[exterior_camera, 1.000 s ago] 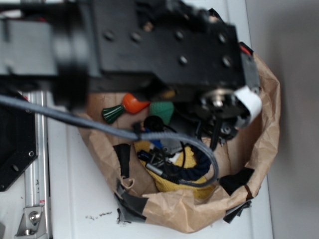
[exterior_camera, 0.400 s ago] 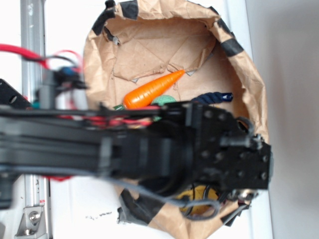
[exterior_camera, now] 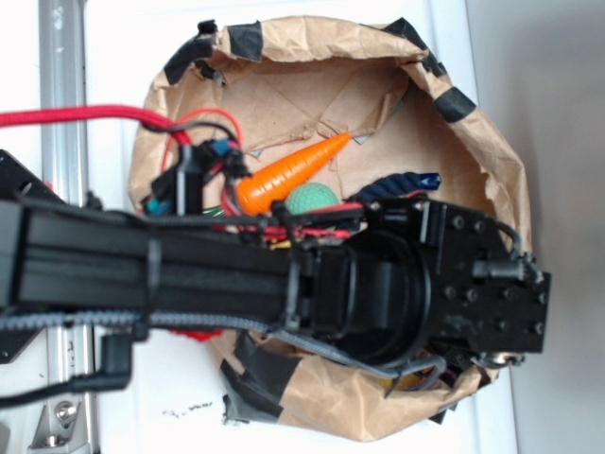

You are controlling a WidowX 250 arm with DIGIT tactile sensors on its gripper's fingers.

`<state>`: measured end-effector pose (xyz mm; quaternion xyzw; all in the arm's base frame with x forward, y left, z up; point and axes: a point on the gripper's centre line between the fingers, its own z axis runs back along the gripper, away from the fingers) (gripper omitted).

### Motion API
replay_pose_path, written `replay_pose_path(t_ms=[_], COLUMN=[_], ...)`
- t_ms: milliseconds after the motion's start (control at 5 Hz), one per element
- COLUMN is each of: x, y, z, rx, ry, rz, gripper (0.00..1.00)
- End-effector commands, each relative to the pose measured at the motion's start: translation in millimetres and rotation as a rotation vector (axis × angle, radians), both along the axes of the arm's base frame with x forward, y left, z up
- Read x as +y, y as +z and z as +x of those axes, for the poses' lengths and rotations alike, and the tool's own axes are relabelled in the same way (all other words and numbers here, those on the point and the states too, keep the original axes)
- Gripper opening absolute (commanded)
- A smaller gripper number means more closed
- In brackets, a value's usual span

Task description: Grab the blue rope.

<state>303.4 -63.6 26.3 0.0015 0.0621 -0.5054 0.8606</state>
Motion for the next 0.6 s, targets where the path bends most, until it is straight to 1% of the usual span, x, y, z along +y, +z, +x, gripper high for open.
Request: replay_pose_path(t_ms=[0,200,400], x=[1.0,-1.3,-0.5], y=[10.7,10.3,11.2], z=[-1.4,-2.9,-3.0], rx=[-0.056,-0.064,-0.071], ry=[0.103,0.105,0.112], rz=[-0.063,-0.05,-0.055], gripper=[0.0,0.0,0.0])
